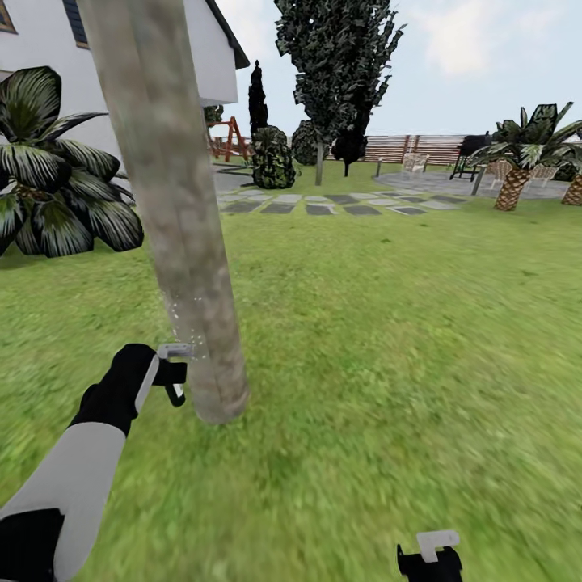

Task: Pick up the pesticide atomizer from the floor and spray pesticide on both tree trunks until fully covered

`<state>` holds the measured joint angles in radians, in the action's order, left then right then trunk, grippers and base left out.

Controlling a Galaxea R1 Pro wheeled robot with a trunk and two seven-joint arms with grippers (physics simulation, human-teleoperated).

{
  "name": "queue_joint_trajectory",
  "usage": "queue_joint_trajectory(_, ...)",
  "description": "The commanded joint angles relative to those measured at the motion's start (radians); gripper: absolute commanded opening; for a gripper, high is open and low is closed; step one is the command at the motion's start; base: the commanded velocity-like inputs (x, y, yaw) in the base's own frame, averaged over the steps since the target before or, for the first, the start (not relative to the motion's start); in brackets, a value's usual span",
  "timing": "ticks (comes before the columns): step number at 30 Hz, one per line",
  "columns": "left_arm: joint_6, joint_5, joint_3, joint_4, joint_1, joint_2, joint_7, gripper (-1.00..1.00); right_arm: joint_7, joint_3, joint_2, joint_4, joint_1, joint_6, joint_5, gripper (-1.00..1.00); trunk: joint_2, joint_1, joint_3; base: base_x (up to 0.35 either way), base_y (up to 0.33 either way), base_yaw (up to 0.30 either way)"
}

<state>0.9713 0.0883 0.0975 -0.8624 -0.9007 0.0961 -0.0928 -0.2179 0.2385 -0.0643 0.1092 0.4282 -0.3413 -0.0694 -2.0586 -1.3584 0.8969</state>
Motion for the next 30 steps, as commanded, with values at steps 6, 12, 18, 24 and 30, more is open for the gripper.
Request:
queue_joint_trajectory(6, 0.007, 0.007, 0.002, -0.001, -0.033, 0.008, -0.011, -1.0, -0.003, 0.008, 0.0, 0.0, 0.001, -0.003, -0.007, 1.0, 0.0, 0.0, 0.001, 0.02, -0.268, 0.0)
queue_joint_trajectory(12, 0.012, 0.01, 0.001, -0.001, -0.063, 0.014, -0.011, -1.0, -0.003, 0.008, 0.0, 0.001, 0.0, -0.003, -0.007, 1.0, 0.0, 0.0, 0.001, 0.0, -0.273, 0.0)
queue_joint_trajectory(18, 0.023, 0.011, 0.002, -0.001, -0.073, 0.014, -0.012, -1.0, -0.003, 0.009, 0.001, 0.001, 0.0, -0.003, -0.007, 1.0, 0.0, 0.0, 0.001, 0.0, -0.273, 0.081)
queue_joint_trajectory(24, 0.023, 0.013, 0.002, -0.001, -0.073, 0.014, -0.012, -1.0, -0.003, 0.009, 0.001, 0.001, 0.001, -0.004, -0.007, 1.0, 0.0, 0.0, 0.001, 0.001, -0.273, 0.266)
queue_joint_trajectory(30, 0.023, 0.015, 0.002, -0.001, -0.084, 0.013, -0.01, -1.0, -0.003, 0.009, 0.0, 0.0, 0.0, -0.002, -0.007, 1.0, 0.0, 0.0, 0.001, 0.161, -0.245, 0.052)
